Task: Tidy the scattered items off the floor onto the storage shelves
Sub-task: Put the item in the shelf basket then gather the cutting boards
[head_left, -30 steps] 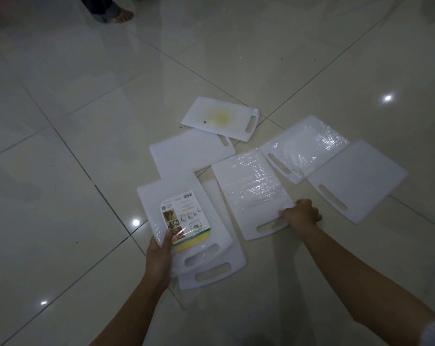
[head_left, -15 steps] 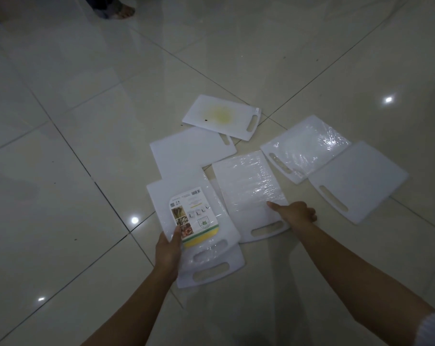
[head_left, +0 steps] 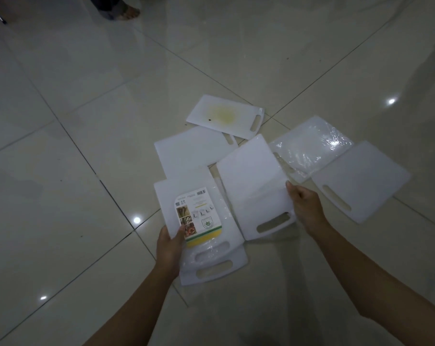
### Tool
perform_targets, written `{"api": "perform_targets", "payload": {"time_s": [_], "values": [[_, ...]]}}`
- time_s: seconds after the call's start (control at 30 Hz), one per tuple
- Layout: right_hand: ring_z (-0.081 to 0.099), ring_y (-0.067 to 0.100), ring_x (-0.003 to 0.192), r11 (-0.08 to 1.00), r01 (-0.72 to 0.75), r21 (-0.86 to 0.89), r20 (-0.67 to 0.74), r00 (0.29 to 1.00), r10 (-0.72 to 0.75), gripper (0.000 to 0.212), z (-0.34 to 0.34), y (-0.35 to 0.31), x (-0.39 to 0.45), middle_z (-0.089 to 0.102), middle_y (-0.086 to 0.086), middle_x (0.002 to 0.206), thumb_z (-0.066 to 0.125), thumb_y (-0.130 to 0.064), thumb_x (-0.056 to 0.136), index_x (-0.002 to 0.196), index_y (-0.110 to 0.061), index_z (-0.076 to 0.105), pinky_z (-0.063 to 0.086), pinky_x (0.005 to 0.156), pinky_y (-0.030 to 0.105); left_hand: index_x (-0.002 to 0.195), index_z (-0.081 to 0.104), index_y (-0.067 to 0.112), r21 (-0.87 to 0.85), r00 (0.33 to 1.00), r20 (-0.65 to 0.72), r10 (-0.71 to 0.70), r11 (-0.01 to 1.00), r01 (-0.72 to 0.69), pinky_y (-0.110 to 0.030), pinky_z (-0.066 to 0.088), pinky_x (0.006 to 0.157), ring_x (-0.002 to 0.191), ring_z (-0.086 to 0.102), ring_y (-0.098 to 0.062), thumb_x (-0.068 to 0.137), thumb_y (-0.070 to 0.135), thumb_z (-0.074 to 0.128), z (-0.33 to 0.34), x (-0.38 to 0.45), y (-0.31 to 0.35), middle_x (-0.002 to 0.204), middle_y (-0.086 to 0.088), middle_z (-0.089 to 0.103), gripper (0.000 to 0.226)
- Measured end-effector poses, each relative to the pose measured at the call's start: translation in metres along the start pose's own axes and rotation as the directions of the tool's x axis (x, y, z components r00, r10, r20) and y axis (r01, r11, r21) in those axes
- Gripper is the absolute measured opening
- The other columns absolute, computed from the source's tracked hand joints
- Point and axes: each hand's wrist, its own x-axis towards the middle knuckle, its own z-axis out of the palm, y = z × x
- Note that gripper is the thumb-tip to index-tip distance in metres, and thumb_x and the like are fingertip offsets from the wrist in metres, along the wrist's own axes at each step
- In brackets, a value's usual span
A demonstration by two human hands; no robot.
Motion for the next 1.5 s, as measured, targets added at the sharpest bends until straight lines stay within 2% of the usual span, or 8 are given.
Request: {"api": "perform_targets", "payload": {"time_s": [0.23, 0.4, 0.63, 0.83, 0.93, 1.03, 1.37, 1.5], "values": [[0.057, -0.001, 0.06, 0.979, -0.031, 0.202, -0.051, 0.998, 0.042, 0.035, -0.003, -0.027, -0.008, 0.065, -0.012, 0.066, 0.055, -0.04, 0.098, 0.082, -0.014, 0.072, 0.047, 0.06, 0.018, 0.12, 0.057, 0.011, -0.121, 0.996, 0.037, -0.078, 0.989, 0.082, -0.045, 0.057, 0.083, 0.097, 0.069, -0.03, 0.093, 0.009, 0.06, 0.002, -0.005, 0.015, 0.109, -0.012, 0.071, 0.027], [0.058, 0.011, 0.061, 0.958, -0.153, 0.242, 0.082, 0.987, 0.137, 0.043, 0.023, -0.039, -0.033, 0.066, 0.0, 0.069, 0.054, -0.043, 0.098, 0.083, -0.006, 0.071, 0.046, 0.058, 0.023, 0.118, 0.055, 0.013, -0.02, 0.994, 0.043, 0.101, 0.995, -0.1, -0.032, 0.056, 0.073, 0.091, 0.068, -0.019, 0.1, 0.027, 0.053, 0.027, -0.022, 0.04, 0.107, -0.005, 0.068, 0.023], [0.042, 0.007, 0.053, 0.997, -0.031, 0.075, 0.035, 0.999, 0.028, 0.043, 0.026, -0.037, -0.051, 0.046, -0.007, 0.057, 0.047, -0.035, 0.102, 0.061, -0.022, 0.049, 0.034, 0.052, 0.022, 0.114, 0.058, 0.028, 0.014, 0.973, 0.161, 0.167, 0.985, -0.172, -0.033, 0.052, 0.086, 0.097, 0.063, -0.011, 0.096, 0.059, 0.036, 0.061, -0.036, 0.068, 0.107, 0.008, 0.066, 0.042], [0.057, 0.025, 0.075, 0.862, 0.184, -0.473, -0.059, 0.969, -0.239, 0.036, 0.01, -0.041, -0.036, 0.053, 0.005, 0.085, 0.035, -0.035, 0.104, 0.078, -0.014, 0.049, 0.046, 0.068, 0.034, 0.117, 0.058, 0.023, -0.09, 0.932, 0.27, 0.241, 0.97, -0.225, -0.027, 0.058, 0.071, 0.092, 0.07, -0.014, 0.095, 0.028, 0.059, 0.105, -0.031, 0.088, 0.11, 0.002, 0.07, 0.023], [0.058, 0.031, 0.091, 0.953, -0.107, -0.283, -0.016, 0.994, 0.107, 0.036, -0.013, -0.05, -0.003, 0.053, 0.012, 0.102, 0.038, -0.047, 0.1, 0.109, -0.012, 0.041, 0.047, 0.072, 0.036, 0.115, 0.059, 0.016, -0.099, 0.918, 0.311, 0.246, 0.969, -0.226, -0.039, 0.058, 0.079, 0.097, 0.07, -0.024, 0.091, 0.018, 0.064, 0.137, -0.026, 0.105, 0.111, -0.006, 0.071, 0.024], [0.055, 0.025, 0.064, 0.901, -0.433, 0.01, 0.156, 0.891, 0.426, 0.055, -0.05, -0.077, 0.024, 0.053, 0.008, 0.082, 0.028, -0.066, 0.096, 0.117, -0.018, 0.044, 0.043, 0.047, 0.024, 0.116, 0.058, 0.01, -0.113, 0.888, 0.371, 0.27, 0.963, -0.246, -0.046, 0.057, 0.084, 0.098, 0.069, -0.027, 0.095, 0.018, 0.061, 0.172, -0.03, 0.135, 0.11, -0.008, 0.071, 0.023], [0.066, 0.008, 0.089, 0.94, -0.108, 0.323, -0.126, 0.98, 0.156, 0.044, -0.179, -0.258, -0.026, 0.07, -0.006, 0.097, 0.032, -0.05, 0.103, 0.107, -0.023, 0.066, 0.05, 0.076, 0.028, 0.123, 0.058, 0.01, 0.008, 0.824, 0.531, 0.197, 0.971, -0.238, -0.046, 0.051, 0.097, 0.109, 0.064, -0.025, 0.096, 0.036, 0.058, 0.227, -0.144, 0.342, 0.121, -0.005, 0.067, 0.038], [0.061, 0.016, 0.069, 0.861, -0.168, 0.48, -0.18, 0.942, 0.284, 0.06, -0.238, -0.352, -0.073, 0.068, 0.004, 0.091, 0.026, -0.063, 0.098, 0.11, -0.019, 0.065, 0.04, 0.045, 0.024, 0.143, 0.044, 0.023, 0.027, 0.721, 0.627, 0.295, 0.917, -0.399, -0.037, 0.053, 0.096, 0.114, 0.062, -0.017, 0.101, 0.025, 0.051, 0.234, -0.228, 0.436, 0.131, 0.004, 0.062, 0.042]]}}
